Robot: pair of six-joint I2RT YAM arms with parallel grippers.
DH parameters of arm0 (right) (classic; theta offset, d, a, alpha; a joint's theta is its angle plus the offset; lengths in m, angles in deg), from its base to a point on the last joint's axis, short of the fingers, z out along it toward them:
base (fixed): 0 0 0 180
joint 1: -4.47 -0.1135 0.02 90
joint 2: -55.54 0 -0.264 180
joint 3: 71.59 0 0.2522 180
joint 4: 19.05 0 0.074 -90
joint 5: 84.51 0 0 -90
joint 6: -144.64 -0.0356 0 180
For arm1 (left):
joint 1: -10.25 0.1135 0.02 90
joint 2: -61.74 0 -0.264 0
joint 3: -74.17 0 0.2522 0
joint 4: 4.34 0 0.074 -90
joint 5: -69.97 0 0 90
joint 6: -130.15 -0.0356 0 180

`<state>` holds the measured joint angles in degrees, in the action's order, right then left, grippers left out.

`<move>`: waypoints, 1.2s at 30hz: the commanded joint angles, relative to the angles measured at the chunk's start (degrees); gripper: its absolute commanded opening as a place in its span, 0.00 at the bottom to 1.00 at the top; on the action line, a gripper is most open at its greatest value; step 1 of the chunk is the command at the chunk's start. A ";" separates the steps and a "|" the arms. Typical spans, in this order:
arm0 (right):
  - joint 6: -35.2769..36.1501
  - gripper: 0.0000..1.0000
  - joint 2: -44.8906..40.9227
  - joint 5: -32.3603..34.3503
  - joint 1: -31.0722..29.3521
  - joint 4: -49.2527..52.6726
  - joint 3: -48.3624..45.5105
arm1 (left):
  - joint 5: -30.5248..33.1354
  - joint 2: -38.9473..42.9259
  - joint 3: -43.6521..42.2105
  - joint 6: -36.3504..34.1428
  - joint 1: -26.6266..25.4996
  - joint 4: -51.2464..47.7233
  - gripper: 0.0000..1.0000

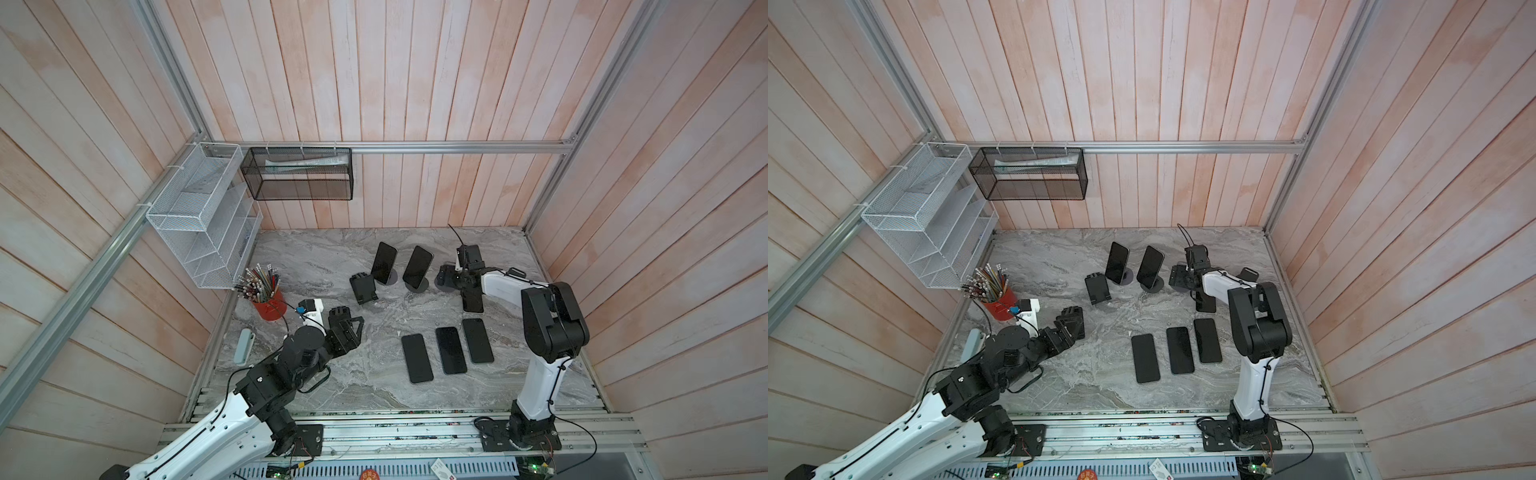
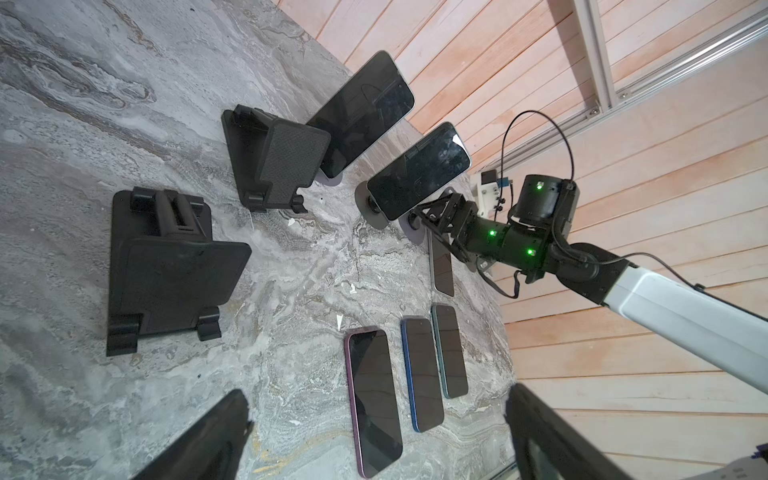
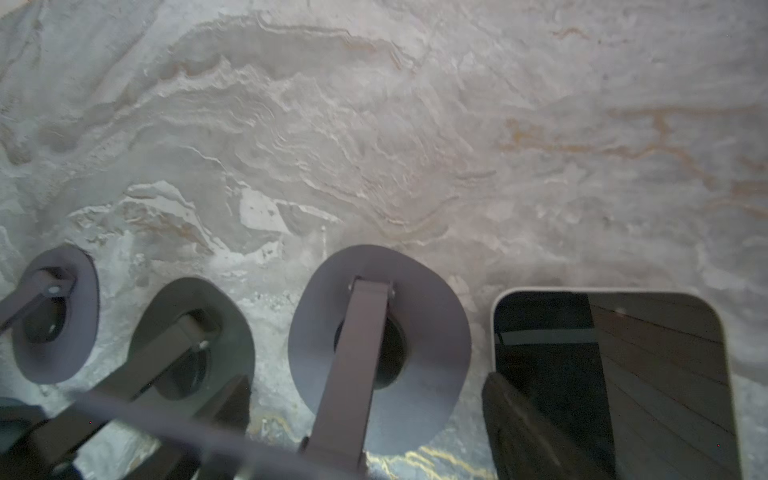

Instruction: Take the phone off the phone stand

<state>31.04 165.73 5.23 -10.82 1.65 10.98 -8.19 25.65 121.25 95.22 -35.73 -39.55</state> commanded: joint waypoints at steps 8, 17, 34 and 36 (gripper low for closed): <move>4.02 0.90 -6.12 7.93 -0.17 3.80 -1.67 | -0.14 0.19 -1.01 -0.84 -0.02 1.24 0.98; 10.70 0.97 -3.63 3.00 -0.27 4.95 3.11 | -0.06 0.74 -0.84 -0.65 0.00 0.33 0.98; 13.15 0.69 -0.73 2.09 -0.36 4.60 5.46 | 0.47 -1.46 -0.23 -1.46 -0.02 1.24 0.98; 13.22 0.67 -1.11 2.03 -0.36 4.39 5.12 | 0.30 -1.72 -0.01 -1.44 0.01 1.33 0.98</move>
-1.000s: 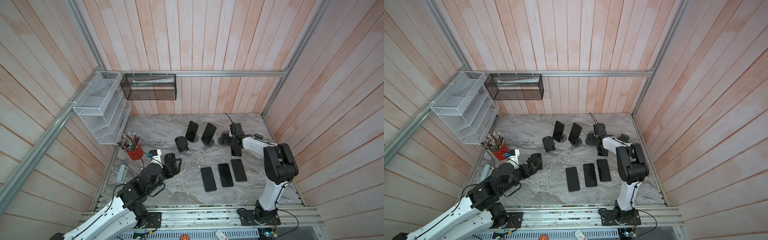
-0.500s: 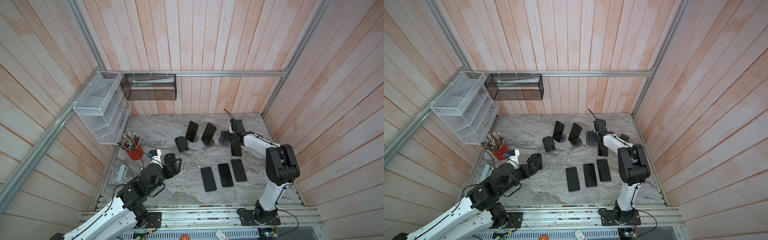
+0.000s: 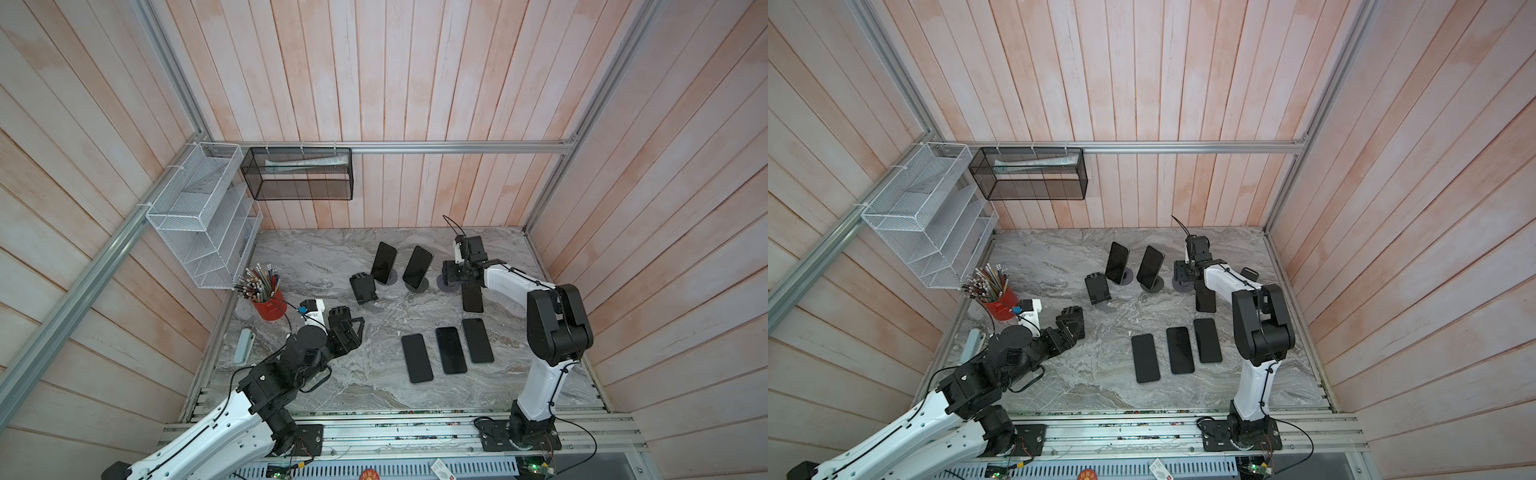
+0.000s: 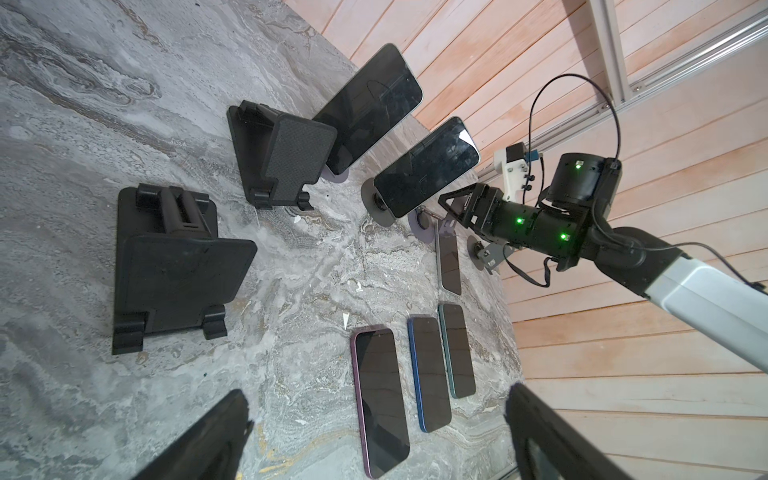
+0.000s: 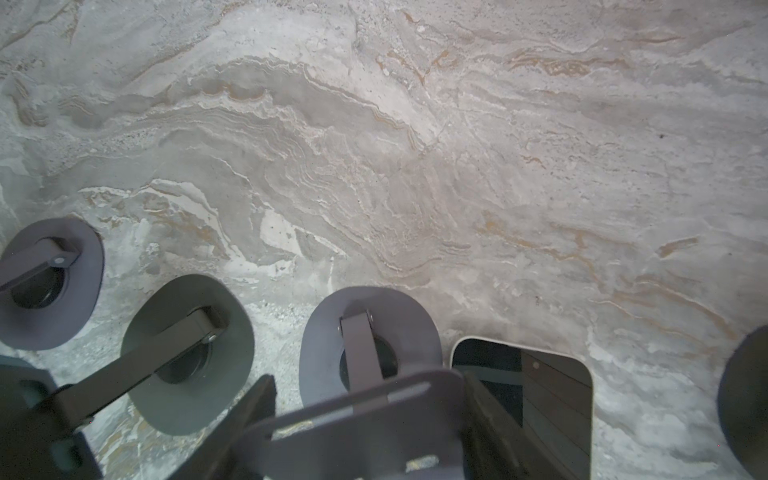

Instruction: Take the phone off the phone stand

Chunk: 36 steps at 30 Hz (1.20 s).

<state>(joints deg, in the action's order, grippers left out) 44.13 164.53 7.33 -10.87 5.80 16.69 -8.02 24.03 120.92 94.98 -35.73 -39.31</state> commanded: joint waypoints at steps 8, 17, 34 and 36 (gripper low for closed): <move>0.06 0.62 -0.88 -0.04 -0.27 -0.43 -0.83 | 0.34 -0.17 -0.54 -0.86 -0.03 1.60 0.98; -1.59 0.61 -4.73 9.76 -0.66 -4.22 -2.80 | 1.26 0.10 -0.19 -1.63 -0.01 1.17 0.98; -2.62 0.60 2.28 15.44 4.27 -2.12 11.30 | 1.96 0.41 -0.06 -2.36 -0.02 0.74 0.98; -3.59 0.60 4.23 15.85 6.38 -0.63 13.72 | 2.22 0.62 -0.03 -2.51 -0.02 0.48 0.98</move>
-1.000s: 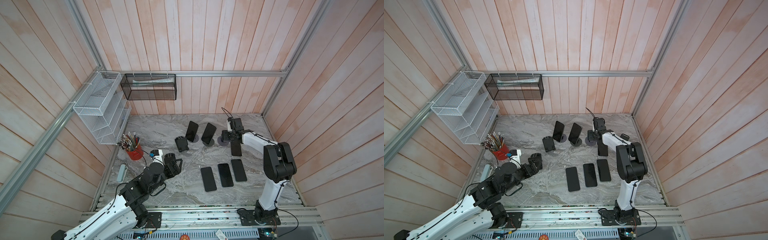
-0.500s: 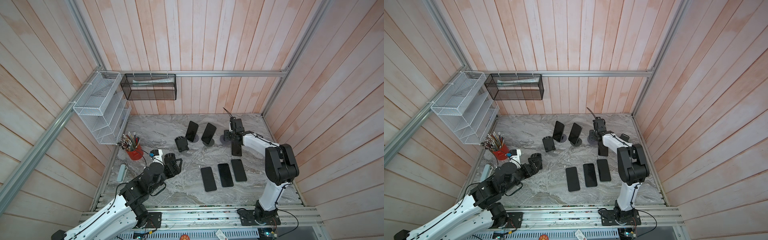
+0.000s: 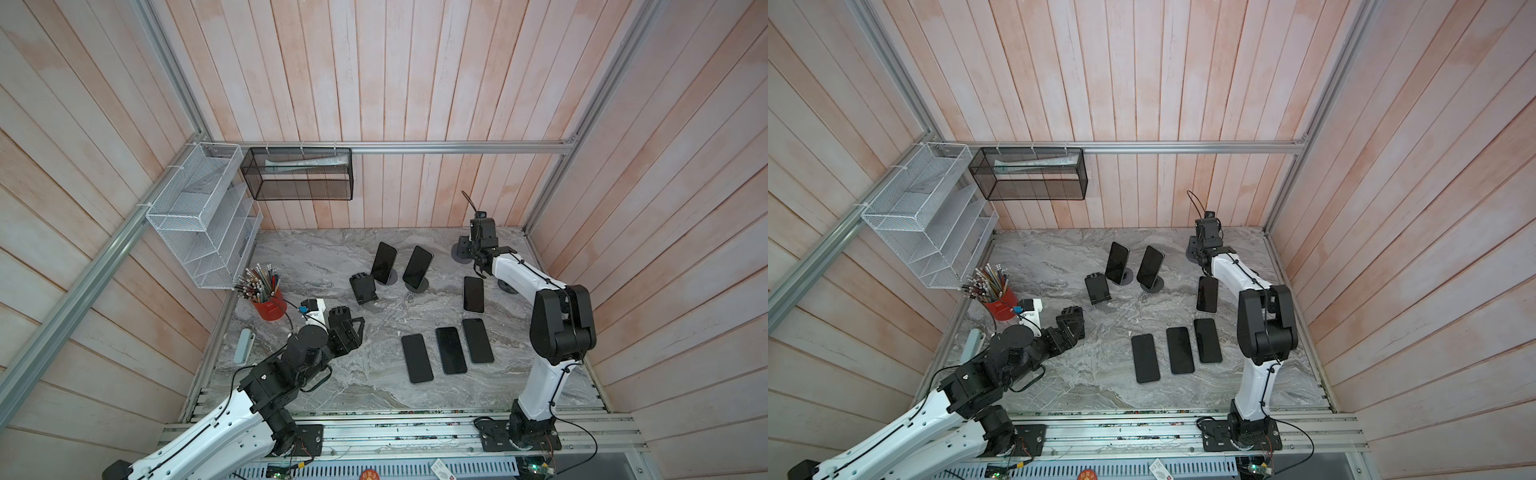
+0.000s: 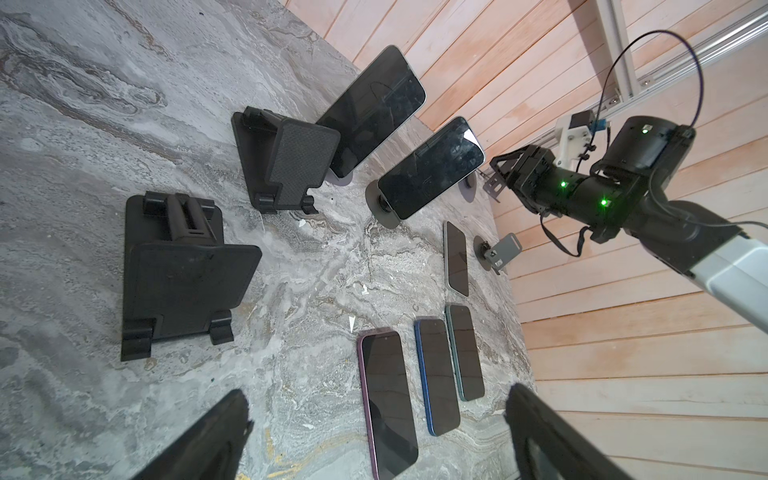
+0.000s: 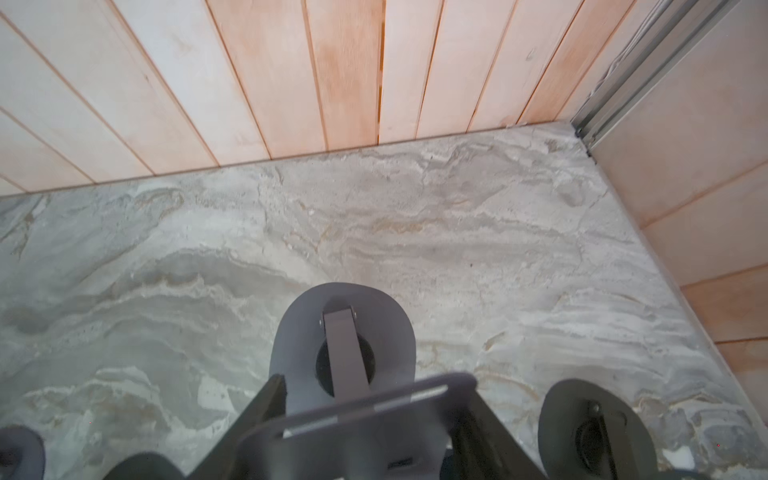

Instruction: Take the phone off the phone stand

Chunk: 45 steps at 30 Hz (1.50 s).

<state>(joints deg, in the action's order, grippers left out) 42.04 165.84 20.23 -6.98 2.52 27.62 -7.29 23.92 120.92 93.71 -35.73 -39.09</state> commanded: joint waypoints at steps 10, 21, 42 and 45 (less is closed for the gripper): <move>-2.14 0.62 9.69 3.69 7.14 7.54 6.43 | 2.74 1.19 0.11 -2.23 -0.01 0.56 0.98; -2.20 0.85 4.89 3.13 7.31 10.90 6.96 | 2.40 -0.76 1.49 -3.90 0.18 1.12 0.98; -20.91 0.19 -35.19 -16.11 -21.33 -14.40 -42.23 | 3.06 3.10 -2.63 -1.48 0.57 -0.27 0.98; -21.42 0.00 -32.79 -18.47 -22.46 -16.65 -42.99 | 3.00 3.48 -3.61 -0.60 0.55 0.82 0.98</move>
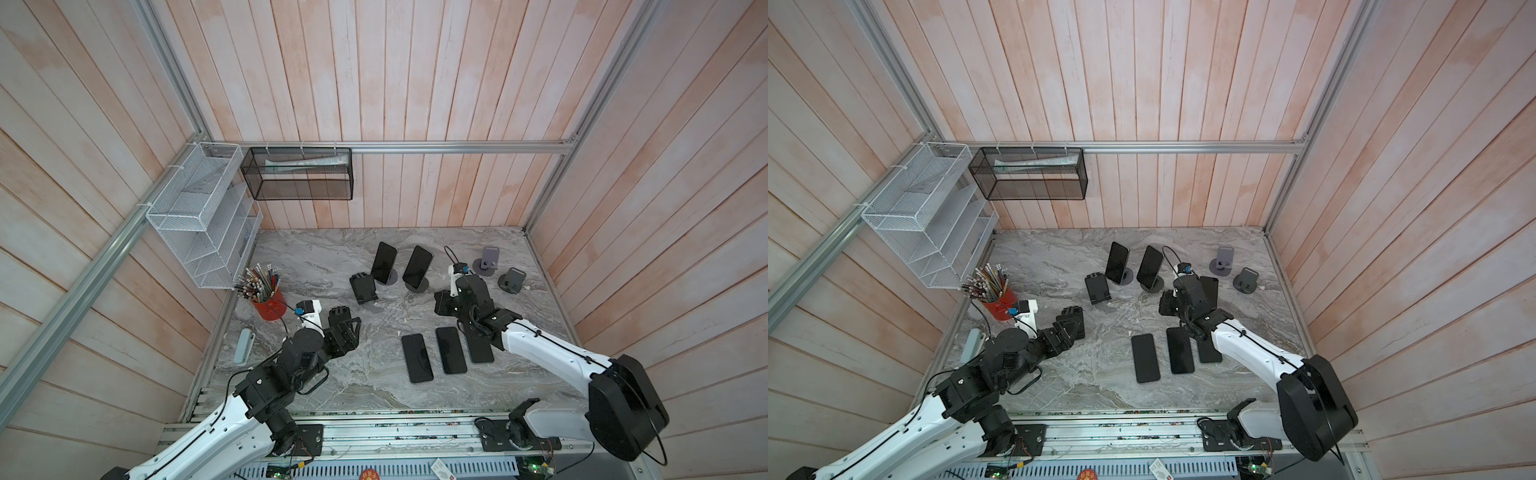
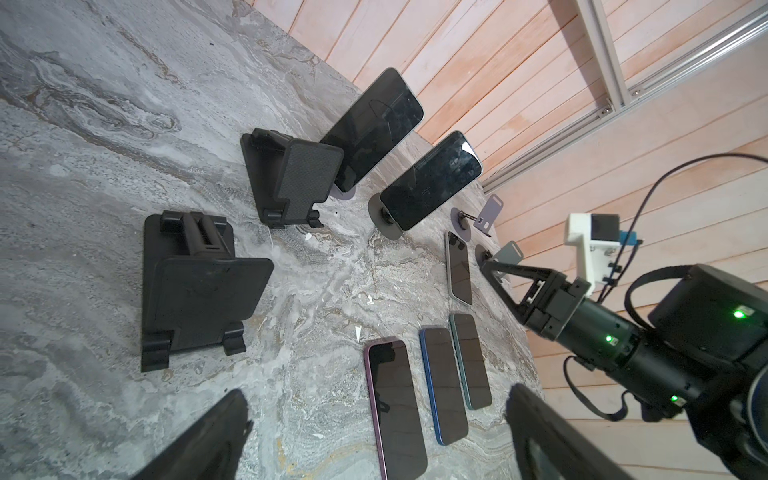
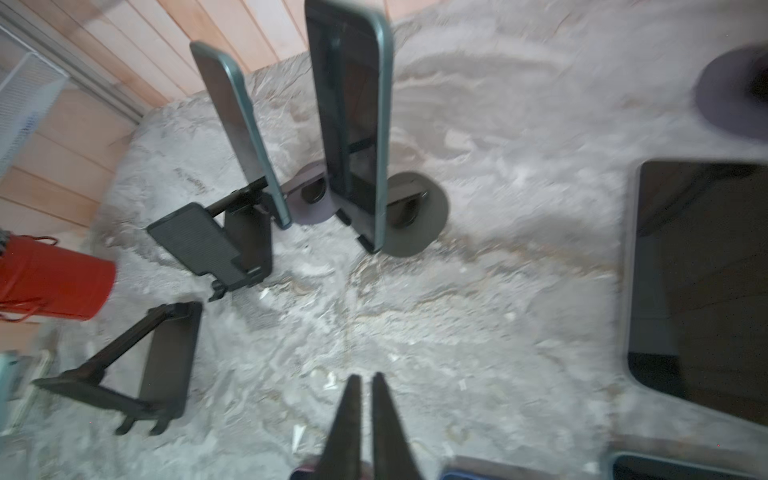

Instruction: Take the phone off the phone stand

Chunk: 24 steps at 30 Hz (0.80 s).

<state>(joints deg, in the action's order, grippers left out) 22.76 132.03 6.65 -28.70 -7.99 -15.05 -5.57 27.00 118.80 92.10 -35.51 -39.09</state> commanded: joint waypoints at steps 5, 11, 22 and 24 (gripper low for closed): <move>-2.37 0.00 6.27 -6.44 -1.15 -8.57 1.37 | 0.58 0.04 -1.72 1.56 0.32 1.07 0.98; 1.36 0.00 13.41 -3.28 -1.19 -6.83 5.67 | 0.39 0.81 -1.79 1.85 0.32 -0.37 0.98; 5.07 0.00 19.05 5.39 -3.77 -4.27 11.12 | 0.54 2.16 -2.48 2.02 0.34 -0.16 0.98; 6.15 0.00 20.21 7.21 -4.36 -3.41 12.55 | -0.03 2.00 -2.62 2.13 0.32 0.49 0.98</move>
<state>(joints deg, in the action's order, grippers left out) 26.41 150.39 9.43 -32.18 -13.72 -4.75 -5.13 28.86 117.07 93.93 -35.48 -39.53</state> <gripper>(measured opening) 0.040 0.983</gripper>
